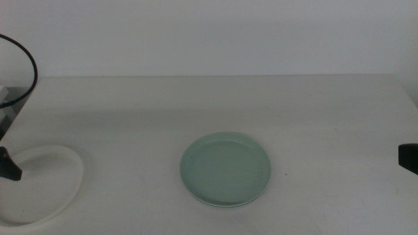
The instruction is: Stack the three bowls on top of each other.
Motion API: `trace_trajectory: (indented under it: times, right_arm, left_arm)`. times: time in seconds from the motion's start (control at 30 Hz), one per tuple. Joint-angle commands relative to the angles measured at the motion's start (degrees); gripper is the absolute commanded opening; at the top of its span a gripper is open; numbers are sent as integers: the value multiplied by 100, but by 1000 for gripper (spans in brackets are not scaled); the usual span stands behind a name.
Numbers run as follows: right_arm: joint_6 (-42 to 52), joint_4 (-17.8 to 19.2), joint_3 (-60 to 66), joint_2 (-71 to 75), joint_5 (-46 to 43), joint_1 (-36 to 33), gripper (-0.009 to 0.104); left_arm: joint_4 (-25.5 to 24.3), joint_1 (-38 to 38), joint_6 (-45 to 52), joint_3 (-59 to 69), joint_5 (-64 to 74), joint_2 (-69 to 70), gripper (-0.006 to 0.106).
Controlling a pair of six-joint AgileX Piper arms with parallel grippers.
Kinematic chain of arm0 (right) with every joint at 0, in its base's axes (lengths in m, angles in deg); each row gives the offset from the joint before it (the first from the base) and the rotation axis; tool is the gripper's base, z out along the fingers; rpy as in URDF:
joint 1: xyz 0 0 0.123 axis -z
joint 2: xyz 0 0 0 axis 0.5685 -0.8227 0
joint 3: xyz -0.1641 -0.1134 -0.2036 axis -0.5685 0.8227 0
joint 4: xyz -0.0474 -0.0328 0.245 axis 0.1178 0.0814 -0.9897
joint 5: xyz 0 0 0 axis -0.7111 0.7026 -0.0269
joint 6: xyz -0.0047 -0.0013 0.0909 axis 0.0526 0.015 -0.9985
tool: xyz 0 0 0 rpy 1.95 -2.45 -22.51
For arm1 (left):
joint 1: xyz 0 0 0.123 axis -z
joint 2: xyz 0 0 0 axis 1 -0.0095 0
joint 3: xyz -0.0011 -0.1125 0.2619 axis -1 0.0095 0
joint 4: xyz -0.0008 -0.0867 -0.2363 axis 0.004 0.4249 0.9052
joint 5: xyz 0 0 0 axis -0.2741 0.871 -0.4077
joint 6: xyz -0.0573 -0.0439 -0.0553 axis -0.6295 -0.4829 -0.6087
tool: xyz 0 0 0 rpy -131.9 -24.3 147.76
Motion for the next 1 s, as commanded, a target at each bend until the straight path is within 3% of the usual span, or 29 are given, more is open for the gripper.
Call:
trace_trajectory:
  times: [0.0, 0.2, 0.4, 0.53, 0.73, 0.97]
  right_arm:
    - [38, -67, -146, -7, -336, 37, 54]
    - [38, -67, -146, -7, -336, 37, 54]
    - [38, -67, -146, -7, -336, 37, 54]
    - [38, -67, -146, -7, -336, 37, 54]
    - [38, -67, -146, -7, -336, 37, 54]
    - [38, -67, -146, -7, -336, 37, 54]
  left_arm:
    - [175, -4, -8, -131, 152, 206, 67]
    - [-29, -4, -208, -131, 302, 214, 0]
    - [-155, 34, -803, -506, 1034, 490, 0]
    - [-251, 492, -1470, -1001, 1641, 859, 0]
    - [-242, 1963, -2638, -1730, 2095, 1003, 0]
    - [-325, 3912, -3304, -1867, 1314, 921, 0]
